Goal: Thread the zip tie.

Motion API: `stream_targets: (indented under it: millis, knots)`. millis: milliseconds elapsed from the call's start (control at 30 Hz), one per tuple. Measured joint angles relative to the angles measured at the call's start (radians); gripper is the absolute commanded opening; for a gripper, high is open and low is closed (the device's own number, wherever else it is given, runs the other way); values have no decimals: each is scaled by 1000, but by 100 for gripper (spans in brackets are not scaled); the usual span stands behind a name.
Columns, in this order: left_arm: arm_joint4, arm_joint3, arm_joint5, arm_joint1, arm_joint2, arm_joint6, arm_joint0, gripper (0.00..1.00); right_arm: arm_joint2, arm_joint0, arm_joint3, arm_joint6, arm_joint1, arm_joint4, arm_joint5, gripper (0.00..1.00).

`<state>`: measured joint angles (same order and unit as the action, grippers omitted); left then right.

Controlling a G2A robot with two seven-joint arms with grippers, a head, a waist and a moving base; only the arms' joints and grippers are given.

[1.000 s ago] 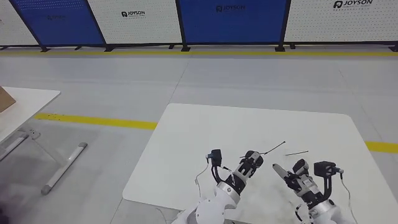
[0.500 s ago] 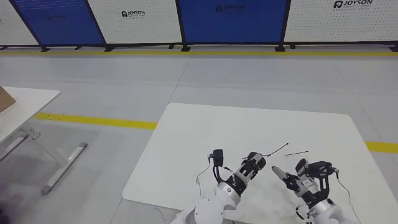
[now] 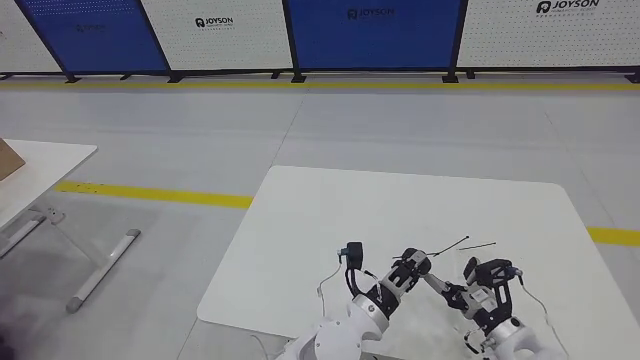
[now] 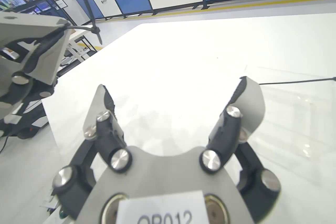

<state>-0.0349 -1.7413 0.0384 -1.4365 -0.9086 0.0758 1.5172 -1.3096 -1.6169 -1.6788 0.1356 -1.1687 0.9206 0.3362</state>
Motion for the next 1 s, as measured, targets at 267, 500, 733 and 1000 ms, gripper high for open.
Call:
stream_targets:
  millis: [267, 500, 733, 1000]
  knots:
    - [-5, 5, -10, 0, 7, 10, -2, 0, -8, 0, 10, -34, 2, -51, -2, 100]
    - [-4, 7, -10, 0, 8, 11, -2, 0, -9, 2, 13, -41, 1, -59, -8, 100]
    - [-7, 22, -15, -2, 19, 17, -13, 0, -12, 0, 10, -47, 2, -87, 4, 73]
    - [4, 32, -12, -5, 38, 29, -23, 0, 7, 2, -8, -39, 9, -100, 4, 53]
